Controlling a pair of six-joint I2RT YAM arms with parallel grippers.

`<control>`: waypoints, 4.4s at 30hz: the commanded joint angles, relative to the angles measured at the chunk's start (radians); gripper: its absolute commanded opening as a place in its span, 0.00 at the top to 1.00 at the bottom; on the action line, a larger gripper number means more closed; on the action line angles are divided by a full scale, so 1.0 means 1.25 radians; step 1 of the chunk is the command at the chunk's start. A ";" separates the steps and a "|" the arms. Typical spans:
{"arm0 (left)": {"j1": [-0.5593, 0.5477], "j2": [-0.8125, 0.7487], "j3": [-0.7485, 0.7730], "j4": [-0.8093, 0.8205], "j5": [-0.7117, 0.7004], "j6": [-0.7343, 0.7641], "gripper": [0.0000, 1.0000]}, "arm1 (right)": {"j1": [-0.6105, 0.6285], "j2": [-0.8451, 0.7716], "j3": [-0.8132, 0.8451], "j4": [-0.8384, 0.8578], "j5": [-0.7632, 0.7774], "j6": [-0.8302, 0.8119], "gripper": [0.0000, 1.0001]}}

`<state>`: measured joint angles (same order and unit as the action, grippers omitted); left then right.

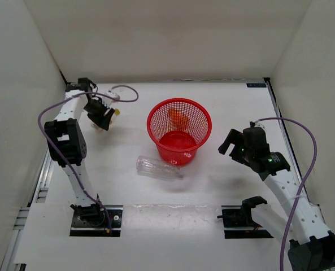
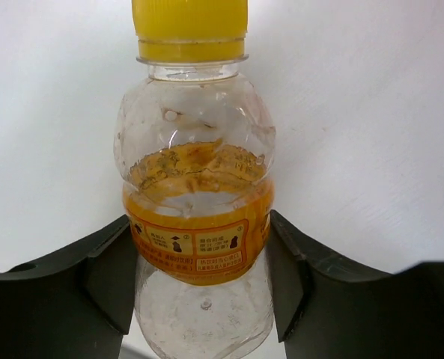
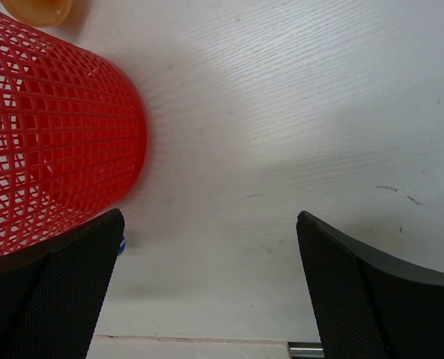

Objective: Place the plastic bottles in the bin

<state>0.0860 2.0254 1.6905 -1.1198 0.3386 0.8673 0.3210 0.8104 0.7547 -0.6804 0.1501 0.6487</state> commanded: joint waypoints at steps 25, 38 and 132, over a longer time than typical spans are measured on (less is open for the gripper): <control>-0.614 -0.140 0.281 0.043 0.012 -0.194 0.04 | 0.000 -0.006 -0.034 -0.001 -0.018 0.098 0.01; -0.621 -0.182 0.225 0.099 -0.333 -0.258 0.00 | 0.000 -0.007 -0.043 -0.001 -0.027 0.106 0.01; -0.054 -0.232 0.209 -0.080 -0.209 -0.339 0.00 | 0.138 1.038 0.885 0.101 -0.088 0.251 0.01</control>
<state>0.0093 1.8023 1.9659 -1.2236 0.0460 0.4442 0.4858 2.1811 1.8610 -0.6083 -0.0635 0.6849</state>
